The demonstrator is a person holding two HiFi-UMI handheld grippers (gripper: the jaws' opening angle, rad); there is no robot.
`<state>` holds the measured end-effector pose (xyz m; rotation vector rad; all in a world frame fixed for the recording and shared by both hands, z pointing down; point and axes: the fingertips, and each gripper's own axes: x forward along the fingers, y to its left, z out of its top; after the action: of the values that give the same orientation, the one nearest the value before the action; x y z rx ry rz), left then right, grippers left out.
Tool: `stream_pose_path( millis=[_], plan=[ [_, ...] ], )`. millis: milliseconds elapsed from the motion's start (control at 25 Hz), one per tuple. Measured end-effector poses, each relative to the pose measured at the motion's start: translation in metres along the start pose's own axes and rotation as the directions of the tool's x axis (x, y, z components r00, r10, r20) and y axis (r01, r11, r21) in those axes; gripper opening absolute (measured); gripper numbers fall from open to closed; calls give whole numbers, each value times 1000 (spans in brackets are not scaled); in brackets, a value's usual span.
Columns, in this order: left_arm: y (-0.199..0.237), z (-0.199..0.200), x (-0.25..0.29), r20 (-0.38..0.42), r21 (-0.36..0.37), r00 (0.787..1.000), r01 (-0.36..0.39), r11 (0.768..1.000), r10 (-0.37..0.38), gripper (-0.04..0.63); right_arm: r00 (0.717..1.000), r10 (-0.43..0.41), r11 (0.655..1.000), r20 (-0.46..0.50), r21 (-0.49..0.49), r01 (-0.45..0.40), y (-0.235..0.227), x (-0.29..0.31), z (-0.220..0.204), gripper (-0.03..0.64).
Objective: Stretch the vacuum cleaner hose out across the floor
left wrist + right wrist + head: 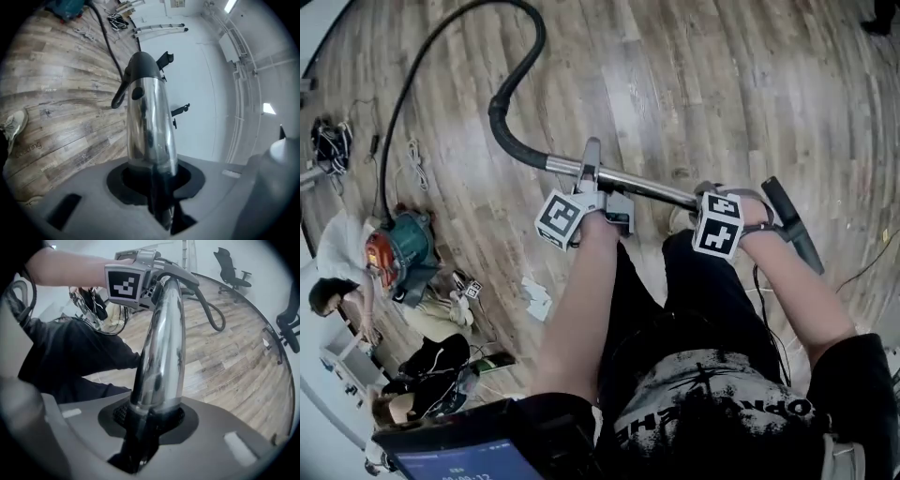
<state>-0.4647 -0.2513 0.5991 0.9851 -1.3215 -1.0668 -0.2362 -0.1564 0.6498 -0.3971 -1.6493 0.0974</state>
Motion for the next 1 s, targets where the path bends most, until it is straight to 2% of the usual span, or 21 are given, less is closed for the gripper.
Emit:
stream_pose_path(
  millis=[120, 240, 280, 320, 360, 440, 480, 520, 560, 600, 800, 920, 1000],
  plan=[
    [-109, -18, -14, -32, 26, 992, 126, 992, -125, 86, 994, 75, 997, 74, 19, -76, 35, -82, 8, 121],
    [-179, -27, -37, -48, 34, 978, 206, 978, -204, 53, 991, 81, 997, 103, 0, -81, 60, -144, 9, 123],
    [-195, -30, -45, -46, 31, 975, 217, 976, -216, 40, 994, 36, 999, 105, -5, -36, 62, -159, 9, 123],
    [-211, -31, -45, -47, 37, 973, 229, 973, -228, 37, 992, -54, 999, 111, 1, 55, 54, -174, 10, 120],
    [-226, -30, -39, -54, 49, 969, 246, 968, -243, 37, 976, -183, 983, 119, 19, 182, 36, -189, 13, 115],
    [-247, -22, -23, -70, 66, 964, 260, 963, -255, 37, 895, -431, 902, 118, 60, 426, 3, -214, 25, 104],
    [-247, -16, -21, -78, 74, 967, 247, 966, -241, 37, 854, -508, 861, 110, 73, 503, -3, -220, 31, 107],
    [-242, -11, -23, -88, 88, 971, 228, 970, -221, 37, 825, -557, 831, 99, 81, 551, -3, -221, 36, 110],
    [-238, -7, -25, -101, 104, 974, 214, 971, -204, 37, 809, -582, 813, 88, 91, 575, 0, -217, 41, 110],
    [-235, -3, -26, -118, 121, 974, 206, 971, -192, 37, 804, -589, 807, 80, 104, 581, 2, -211, 44, 106],
    [-233, 12, -29, -208, 188, 963, 211, 959, -171, 40, 824, -556, 824, 113, 205, 528, 17, -193, 74, 98],
    [-236, 1, -34, -236, 180, 950, 252, 951, -207, 46, 853, -504, 855, 134, 222, 469, 29, -184, 73, 98],
    [-241, -20, -39, -265, 165, 931, 301, 939, -251, 56, 878, -453, 881, 153, 230, 414, 41, -179, 60, 98]
  ],
)
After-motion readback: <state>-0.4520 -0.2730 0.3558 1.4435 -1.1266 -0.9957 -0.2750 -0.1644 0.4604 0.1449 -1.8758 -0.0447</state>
